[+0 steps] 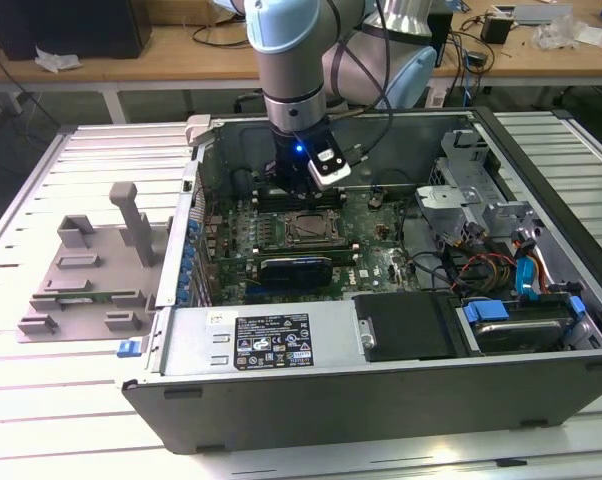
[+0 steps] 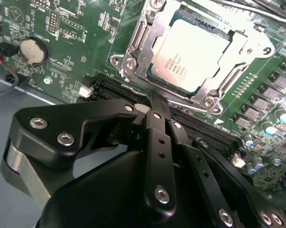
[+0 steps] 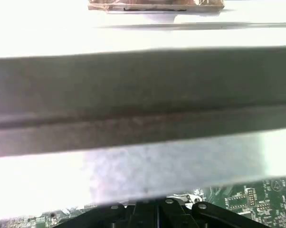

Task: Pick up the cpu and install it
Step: 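Install the first cpu locking lever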

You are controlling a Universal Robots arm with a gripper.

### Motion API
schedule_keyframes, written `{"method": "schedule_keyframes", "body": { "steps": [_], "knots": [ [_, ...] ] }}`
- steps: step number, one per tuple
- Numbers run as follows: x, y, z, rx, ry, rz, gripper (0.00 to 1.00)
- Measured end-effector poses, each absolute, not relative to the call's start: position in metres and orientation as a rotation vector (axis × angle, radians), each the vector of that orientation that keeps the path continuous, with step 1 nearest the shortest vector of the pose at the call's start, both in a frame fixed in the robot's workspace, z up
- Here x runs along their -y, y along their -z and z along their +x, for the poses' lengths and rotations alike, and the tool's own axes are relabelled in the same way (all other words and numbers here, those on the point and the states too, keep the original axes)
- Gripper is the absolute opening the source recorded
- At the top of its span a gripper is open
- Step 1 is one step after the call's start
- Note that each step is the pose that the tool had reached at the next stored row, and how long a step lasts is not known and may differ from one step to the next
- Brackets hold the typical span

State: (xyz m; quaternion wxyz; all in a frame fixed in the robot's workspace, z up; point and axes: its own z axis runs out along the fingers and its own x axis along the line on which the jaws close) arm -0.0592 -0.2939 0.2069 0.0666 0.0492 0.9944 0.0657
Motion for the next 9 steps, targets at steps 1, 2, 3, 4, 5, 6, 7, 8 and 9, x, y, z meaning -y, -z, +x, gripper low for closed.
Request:
{"method": "schedule_keyframes", "body": {
  "steps": [1,2,3,4,5,6,7,8,9],
  "knots": [
    [0.2939,-0.2102,-0.0593,-2.998,-0.198,0.148,0.11],
    [0.2939,-0.2121,-0.0593,-2.998,-0.198,0.148,0.11],
    [0.2939,-0.2130,-0.0592,-2.998,-0.198,0.148,0.11],
    [0.2939,-0.2131,-0.0592,-2.998,-0.198,0.148,0.11],
    [0.2939,-0.2131,-0.0592,-2.996,-0.198,0.148,0.11],
    [0.2937,-0.2132,-0.0593,-2.993,-0.198,0.148,0.11],
    [0.2935,-0.2132,-0.0594,-2.989,-0.198,0.147,0.11],
    [0.2932,-0.2131,-0.0596,-2.986,-0.198,0.147,0.11],
    [0.2929,-0.2131,-0.0597,-2.983,-0.198,0.147,0.11]
  ]
}}
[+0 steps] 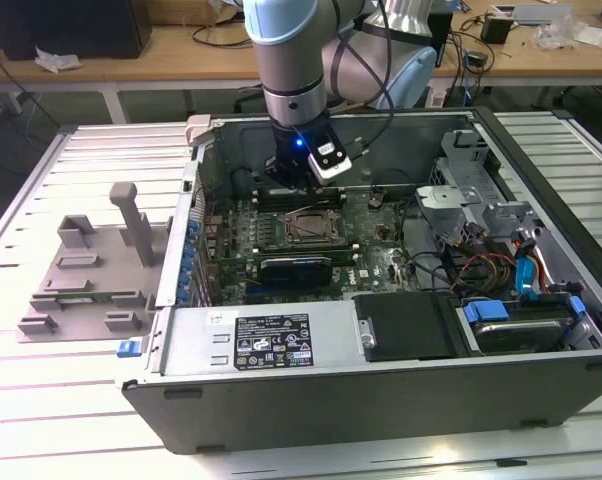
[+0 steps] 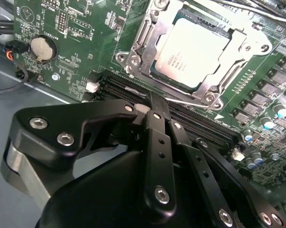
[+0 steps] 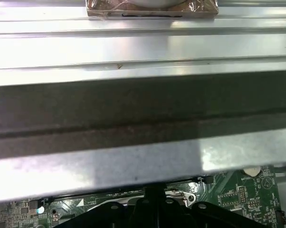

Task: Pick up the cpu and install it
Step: 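Install the first cpu locking lever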

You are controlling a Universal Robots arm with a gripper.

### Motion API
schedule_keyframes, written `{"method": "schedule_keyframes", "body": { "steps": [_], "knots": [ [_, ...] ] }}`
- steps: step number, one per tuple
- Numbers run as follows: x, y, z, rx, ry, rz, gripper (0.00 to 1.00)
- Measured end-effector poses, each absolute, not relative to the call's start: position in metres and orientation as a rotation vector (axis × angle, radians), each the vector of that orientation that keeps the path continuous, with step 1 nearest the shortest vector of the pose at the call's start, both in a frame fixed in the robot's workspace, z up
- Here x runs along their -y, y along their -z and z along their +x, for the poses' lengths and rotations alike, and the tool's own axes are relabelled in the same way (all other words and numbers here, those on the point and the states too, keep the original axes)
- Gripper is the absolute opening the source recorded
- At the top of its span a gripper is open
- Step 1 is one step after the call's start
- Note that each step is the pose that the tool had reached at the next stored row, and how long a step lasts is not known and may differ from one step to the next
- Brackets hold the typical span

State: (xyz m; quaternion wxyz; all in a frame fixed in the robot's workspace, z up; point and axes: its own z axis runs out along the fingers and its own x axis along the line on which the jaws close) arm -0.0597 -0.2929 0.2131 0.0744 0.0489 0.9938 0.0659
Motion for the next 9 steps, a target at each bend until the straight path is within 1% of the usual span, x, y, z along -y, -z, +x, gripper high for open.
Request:
{"method": "schedule_keyframes", "body": {
  "steps": [9],
  "knots": [
    [0.2906,-0.2117,-0.0673,-2.961,-0.198,0.144,0.11]
  ]
}}
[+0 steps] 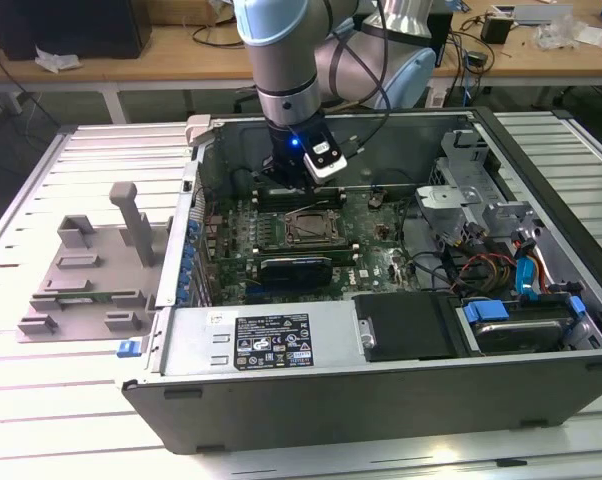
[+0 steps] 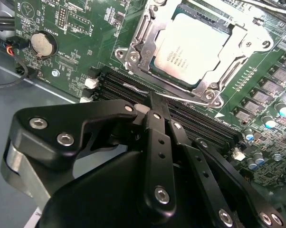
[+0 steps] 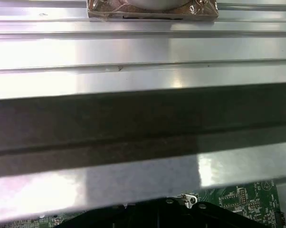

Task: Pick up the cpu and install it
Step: 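Install the first cpu locking lever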

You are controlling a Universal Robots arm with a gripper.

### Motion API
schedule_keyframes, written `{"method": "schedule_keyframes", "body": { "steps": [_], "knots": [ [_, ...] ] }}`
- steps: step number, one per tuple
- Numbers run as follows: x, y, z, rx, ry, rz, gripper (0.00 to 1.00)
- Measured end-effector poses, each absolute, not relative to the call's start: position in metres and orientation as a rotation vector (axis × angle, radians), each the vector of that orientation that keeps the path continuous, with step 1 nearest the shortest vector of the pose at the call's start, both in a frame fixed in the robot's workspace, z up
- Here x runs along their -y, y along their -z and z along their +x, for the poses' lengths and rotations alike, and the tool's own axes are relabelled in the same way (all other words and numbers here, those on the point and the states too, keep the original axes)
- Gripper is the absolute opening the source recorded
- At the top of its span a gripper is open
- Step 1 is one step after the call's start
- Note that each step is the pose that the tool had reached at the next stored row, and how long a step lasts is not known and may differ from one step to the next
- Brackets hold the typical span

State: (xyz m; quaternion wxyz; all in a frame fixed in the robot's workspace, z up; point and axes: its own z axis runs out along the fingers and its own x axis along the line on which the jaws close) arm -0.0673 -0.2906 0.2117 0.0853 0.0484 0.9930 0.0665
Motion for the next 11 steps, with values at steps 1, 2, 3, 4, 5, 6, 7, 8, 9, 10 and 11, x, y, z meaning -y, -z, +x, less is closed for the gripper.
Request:
{"method": "schedule_keyframes", "body": {
  "steps": [1,2,3,4,5,6,7,8,9,10,11],
  "knots": [
    [0.2905,-0.2110,-0.0686,-2.958,-0.198,0.144,0.11],
    [0.2905,-0.2101,-0.0698,-2.955,-0.198,0.144,0.11],
    [0.2904,-0.2093,-0.0704,-2.953,-0.198,0.143,0.11],
    [0.2904,-0.2087,-0.0705,-2.952,-0.198,0.143,0.11],
    [0.2904,-0.2079,-0.0705,-2.950,-0.198,0.143,0.11],
    [0.2905,-0.2075,-0.0705,-2.949,-0.197,0.142,0.11],
    [0.2904,-0.2071,-0.0705,-2.949,-0.197,0.142,0.11],
    [0.2905,-0.2066,-0.0706,-2.949,-0.195,0.142,0.11],
    [0.2905,-0.2063,-0.0706,-2.948,-0.195,0.142,0.11],
    [0.2905,-0.2060,-0.0706,-2.948,-0.194,0.142,0.11],
    [0.2905,-0.2054,-0.0706,-2.948,-0.193,0.142,0.11]
  ]
}}
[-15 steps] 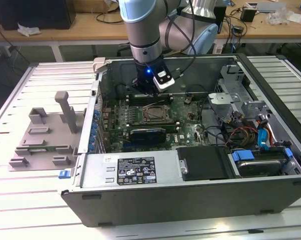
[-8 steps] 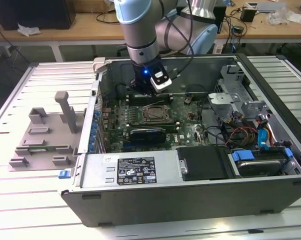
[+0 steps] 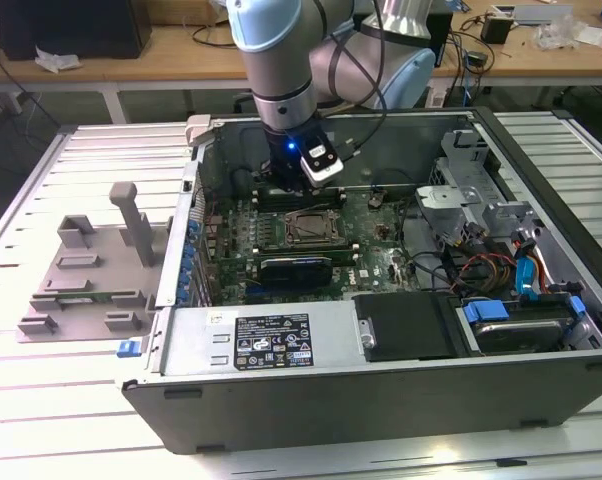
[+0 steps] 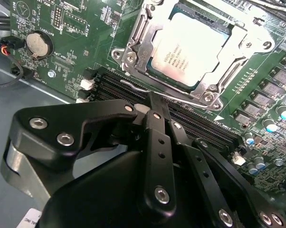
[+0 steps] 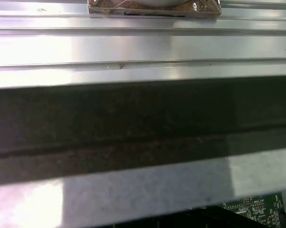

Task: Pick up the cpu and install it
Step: 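Install the first cpu locking lever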

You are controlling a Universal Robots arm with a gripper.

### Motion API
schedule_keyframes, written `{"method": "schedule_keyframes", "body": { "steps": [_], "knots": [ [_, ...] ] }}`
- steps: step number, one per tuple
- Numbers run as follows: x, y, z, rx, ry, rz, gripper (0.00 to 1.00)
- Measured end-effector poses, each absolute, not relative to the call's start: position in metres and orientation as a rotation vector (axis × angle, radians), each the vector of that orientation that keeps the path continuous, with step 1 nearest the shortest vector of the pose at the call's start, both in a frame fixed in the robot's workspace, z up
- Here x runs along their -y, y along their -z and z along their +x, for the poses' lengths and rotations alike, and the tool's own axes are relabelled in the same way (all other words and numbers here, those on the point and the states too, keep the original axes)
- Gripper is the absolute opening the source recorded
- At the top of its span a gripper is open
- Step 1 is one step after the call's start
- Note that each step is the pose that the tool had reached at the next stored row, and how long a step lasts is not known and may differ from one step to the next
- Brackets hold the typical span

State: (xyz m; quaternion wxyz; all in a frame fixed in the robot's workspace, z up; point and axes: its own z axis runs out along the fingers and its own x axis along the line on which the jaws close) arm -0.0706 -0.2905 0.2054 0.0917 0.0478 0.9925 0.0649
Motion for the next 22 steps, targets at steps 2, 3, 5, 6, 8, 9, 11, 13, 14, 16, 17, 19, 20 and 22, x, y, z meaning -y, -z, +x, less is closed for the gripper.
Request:
{"method": "schedule_keyframes", "body": {
  "steps": [2,3,5,6,8,9,11,13,14,16,17,19,20,22],
  "knots": [
    [0.2910,-0.2019,-0.0706,-2.948,-0.187,0.142,0.11],
    [0.2911,-0.2004,-0.0705,-2.948,-0.182,0.145,0.11],
    [0.2911,-0.1996,-0.0703,-2.948,-0.178,0.149,0.11],
    [0.2911,-0.1992,-0.0699,-2.948,-0.176,0.152,0.11],
    [0.2911,-0.1990,-0.0679,-2.947,-0.174,0.159,0.11],
    [0.2911,-0.1990,-0.0671,-2.947,-0.173,0.162,0.11],
    [0.2912,-0.1988,-0.0654,-2.946,-0.171,0.171,0.11],
    [0.2912,-0.1987,-0.0645,-2.946,-0.169,0.176,0.11],
    [0.2912,-0.1987,-0.0643,-2.945,-0.168,0.179,0.11],
    [0.2912,-0.1986,-0.0636,-2.945,-0.166,0.186,0.11],
    [0.2913,-0.1986,-0.0632,-2.944,-0.164,0.191,0.11],
    [0.2913,-0.1985,-0.0628,-2.944,-0.163,0.197,0.11],
    [0.2913,-0.1985,-0.0627,-2.944,-0.163,0.197,0.11],
    [0.2913,-0.1985,-0.0627,-2.944,-0.163,0.197,0.11]
  ]
}}
